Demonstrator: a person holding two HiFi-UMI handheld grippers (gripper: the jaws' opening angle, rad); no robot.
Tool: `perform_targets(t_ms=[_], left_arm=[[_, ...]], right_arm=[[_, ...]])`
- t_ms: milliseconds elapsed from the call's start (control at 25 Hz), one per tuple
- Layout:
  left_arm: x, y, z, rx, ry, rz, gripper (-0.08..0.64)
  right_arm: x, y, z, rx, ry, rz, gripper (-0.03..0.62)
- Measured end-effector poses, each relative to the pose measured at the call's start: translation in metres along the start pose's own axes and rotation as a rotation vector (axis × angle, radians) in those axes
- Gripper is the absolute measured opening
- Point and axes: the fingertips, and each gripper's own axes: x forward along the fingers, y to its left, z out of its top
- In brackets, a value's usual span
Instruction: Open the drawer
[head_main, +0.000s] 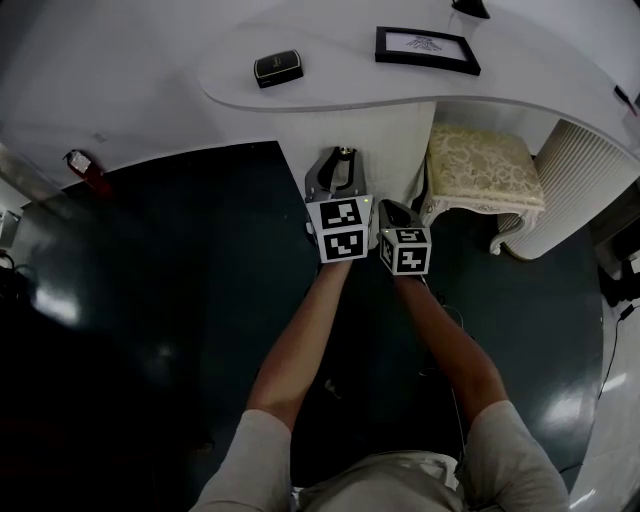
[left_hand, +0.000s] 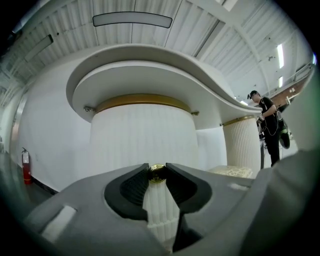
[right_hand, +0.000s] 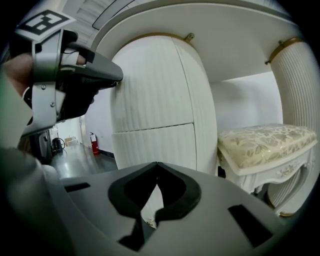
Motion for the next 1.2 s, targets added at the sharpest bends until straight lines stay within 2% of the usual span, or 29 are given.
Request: perform_targets(t_ms=[280,440,760,960,1200], left_arm=[[-0.005,0.001,0.001,-0.034,-0.003,0.032,0.107],[-0.008,0.0,0.002,-0.033,0.0,0.021,0.107],[-0.011,-0.002,0.001,-0.071,0.018,-0.013,0.106],[-0.022,-0.004,0.002,-0.056,-0.001,-0.004,0.106],[-0.029,-0.004,0.0,-0.045,0.028,-0.011,0.106]], right_arm=[[0.011,-0.001,0.014,0.011,0.002,-0.017,0.017],[0.011,-0.002,0.013,-0.008,-0.032,-0.007,0.017],[0.012,-0.003,0.01,0.027,-0.029,-0.025,0.017],[0.022,-0.008,0.018,0.048,-0.045,-0.039,0.017],[0.025,-0.009,0.015,0.036,-0.026,-0.019,0.017]])
